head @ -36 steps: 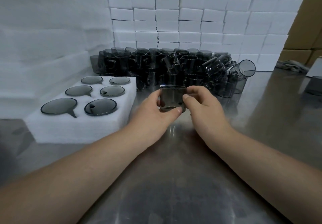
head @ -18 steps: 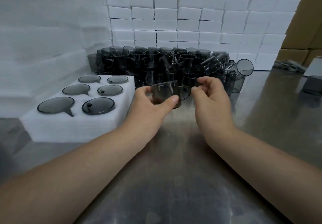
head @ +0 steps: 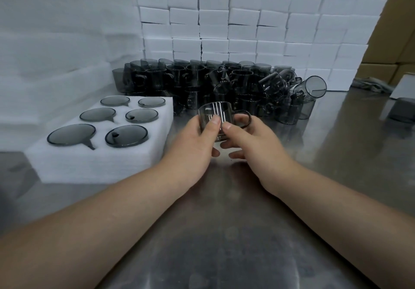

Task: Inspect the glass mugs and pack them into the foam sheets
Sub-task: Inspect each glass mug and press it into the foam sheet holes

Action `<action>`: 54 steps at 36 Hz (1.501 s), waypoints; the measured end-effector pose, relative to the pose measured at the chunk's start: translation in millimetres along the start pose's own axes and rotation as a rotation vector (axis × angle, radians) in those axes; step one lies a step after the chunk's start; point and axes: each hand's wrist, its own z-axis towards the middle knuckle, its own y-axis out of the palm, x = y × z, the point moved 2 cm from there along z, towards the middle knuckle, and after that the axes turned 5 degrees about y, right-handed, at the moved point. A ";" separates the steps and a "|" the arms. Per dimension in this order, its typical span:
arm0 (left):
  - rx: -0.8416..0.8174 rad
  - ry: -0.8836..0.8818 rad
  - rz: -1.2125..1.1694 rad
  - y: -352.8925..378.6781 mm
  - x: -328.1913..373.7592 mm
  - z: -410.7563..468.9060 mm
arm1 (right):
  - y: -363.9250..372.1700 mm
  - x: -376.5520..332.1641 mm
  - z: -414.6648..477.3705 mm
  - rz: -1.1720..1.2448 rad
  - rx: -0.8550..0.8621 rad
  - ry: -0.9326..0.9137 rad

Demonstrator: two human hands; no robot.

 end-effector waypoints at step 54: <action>-0.029 0.227 0.097 -2.3 15.2 -6.7 | -0.7 -9.7 -1.3 0.173 0.049 -0.079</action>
